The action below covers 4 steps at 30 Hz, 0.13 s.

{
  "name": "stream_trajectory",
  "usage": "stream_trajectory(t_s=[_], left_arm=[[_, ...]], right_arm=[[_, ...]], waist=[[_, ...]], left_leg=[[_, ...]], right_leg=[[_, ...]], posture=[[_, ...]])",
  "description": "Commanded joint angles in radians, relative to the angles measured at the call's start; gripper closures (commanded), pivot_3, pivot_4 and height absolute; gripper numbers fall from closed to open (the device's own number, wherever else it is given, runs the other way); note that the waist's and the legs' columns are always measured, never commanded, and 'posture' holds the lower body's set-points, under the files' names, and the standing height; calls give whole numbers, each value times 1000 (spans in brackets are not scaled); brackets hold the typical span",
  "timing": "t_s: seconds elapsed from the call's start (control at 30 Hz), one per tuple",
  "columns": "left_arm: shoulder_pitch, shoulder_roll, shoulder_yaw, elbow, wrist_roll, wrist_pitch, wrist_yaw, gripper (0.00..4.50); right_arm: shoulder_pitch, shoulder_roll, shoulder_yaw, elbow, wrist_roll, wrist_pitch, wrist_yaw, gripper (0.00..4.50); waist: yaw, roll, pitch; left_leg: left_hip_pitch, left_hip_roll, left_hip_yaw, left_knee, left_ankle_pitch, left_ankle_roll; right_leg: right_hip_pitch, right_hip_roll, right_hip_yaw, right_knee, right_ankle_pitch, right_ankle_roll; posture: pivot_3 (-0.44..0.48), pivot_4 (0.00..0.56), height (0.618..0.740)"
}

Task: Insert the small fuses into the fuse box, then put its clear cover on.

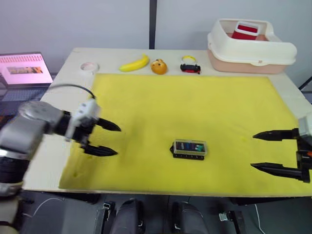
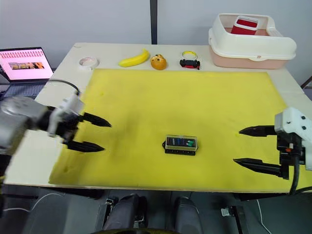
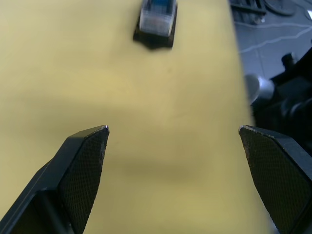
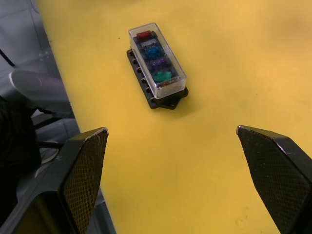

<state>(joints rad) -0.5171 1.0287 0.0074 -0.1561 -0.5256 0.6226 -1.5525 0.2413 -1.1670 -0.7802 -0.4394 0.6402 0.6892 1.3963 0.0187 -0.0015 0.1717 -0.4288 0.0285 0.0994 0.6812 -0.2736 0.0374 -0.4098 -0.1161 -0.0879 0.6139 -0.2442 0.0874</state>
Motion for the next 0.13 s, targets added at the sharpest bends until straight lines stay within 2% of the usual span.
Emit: stream_trajectory(t_s=[0.03,0.13], left_arm=[[48,78,123,-57,-92,63,-17,27],[72,98,160,-70,-122,84,6,27]], right_arm=[[-15,-25,-43,9,5,15,8,0],[-37,-33,-29,18,11,22,6,0]], waist=[[-6,0,1],[-8,2,3]], left_leg=[[0,-1,0,0,0,0],[0,0,0,0,0,0]], right_leg=[[0,-1,0,0,0,0],[-1,-1,1,0,0,0]], posture=[[0,150,740],[0,150,740]])
